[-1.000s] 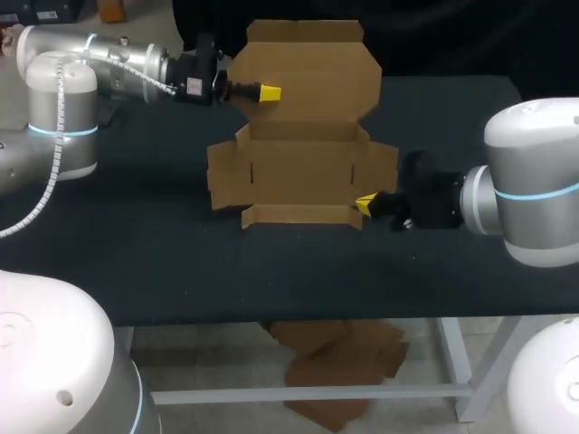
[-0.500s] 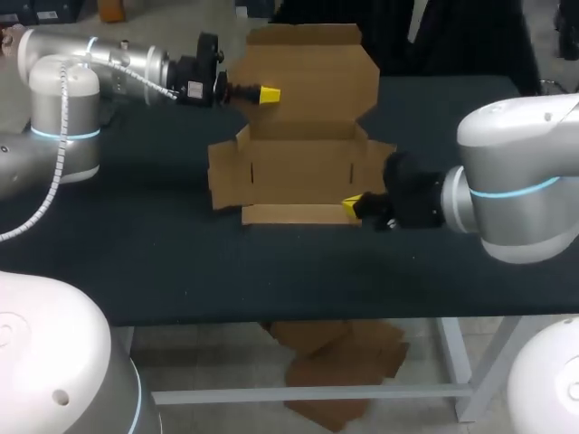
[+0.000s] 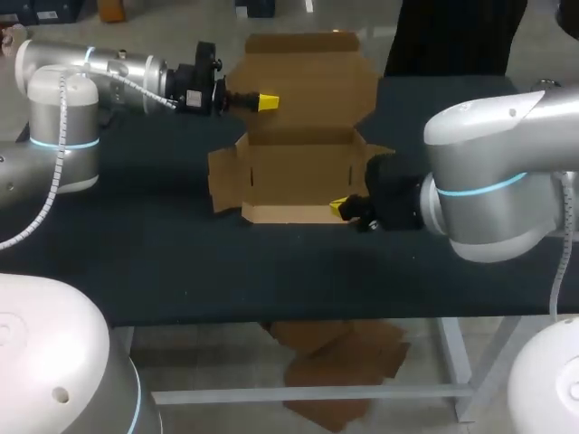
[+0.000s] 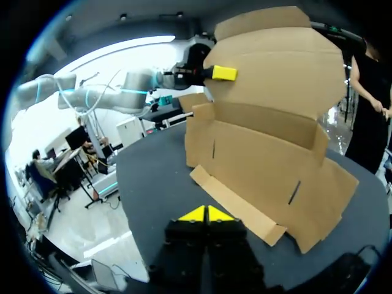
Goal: Assemble the packaging by folding the flat box into shape, placing the metal phone stand inside, and closing the box properly
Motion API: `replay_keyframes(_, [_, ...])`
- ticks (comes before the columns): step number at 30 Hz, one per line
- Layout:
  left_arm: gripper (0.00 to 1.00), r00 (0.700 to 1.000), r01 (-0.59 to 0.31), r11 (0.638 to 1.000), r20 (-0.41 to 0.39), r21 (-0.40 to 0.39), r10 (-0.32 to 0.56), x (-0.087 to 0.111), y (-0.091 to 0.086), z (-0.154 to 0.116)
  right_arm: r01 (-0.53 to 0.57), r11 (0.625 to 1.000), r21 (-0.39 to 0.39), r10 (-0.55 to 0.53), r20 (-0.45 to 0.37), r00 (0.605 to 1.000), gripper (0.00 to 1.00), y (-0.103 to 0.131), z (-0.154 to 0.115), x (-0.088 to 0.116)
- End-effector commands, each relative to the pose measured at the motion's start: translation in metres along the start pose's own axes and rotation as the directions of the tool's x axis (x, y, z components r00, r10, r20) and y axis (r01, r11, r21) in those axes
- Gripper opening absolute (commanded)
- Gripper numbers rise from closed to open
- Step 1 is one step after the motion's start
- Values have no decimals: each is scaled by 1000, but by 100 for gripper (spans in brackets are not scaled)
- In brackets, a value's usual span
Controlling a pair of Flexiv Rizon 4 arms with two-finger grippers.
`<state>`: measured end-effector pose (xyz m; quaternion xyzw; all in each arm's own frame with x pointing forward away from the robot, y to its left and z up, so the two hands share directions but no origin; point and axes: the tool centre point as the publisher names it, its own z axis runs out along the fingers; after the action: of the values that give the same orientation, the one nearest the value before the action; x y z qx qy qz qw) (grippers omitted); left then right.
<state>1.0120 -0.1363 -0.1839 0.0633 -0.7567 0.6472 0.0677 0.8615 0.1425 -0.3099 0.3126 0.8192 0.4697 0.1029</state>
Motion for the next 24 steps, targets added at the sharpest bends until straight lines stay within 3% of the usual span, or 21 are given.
replay_keyframes(1, [0,1000,0,1000,-4,0,0,-1,1,-1,1,1000,-4,-1,10,1000,0,-1,3,2])
replay_keyframes(6, [0,1000,0,1000,-4,0,0,-1,1,-1,1,1000,-4,-1,10,1000,0,-1,3,2])
replay_keyframes(11, [0,1000,0,1000,-4,0,0,-1,1,-1,9,997,-77,-8,21,1000,0,-6,26,4])
replay_keyframes(16, [0,1000,0,1000,-4,0,0,-1,1,-1,3,994,-106,6,84,996,0,-14,46,4])
replay_keyframes(24, [0,1000,0,1000,-4,0,0,-1,1,-1,-4,987,-158,20,100,995,0,-22,79,1])
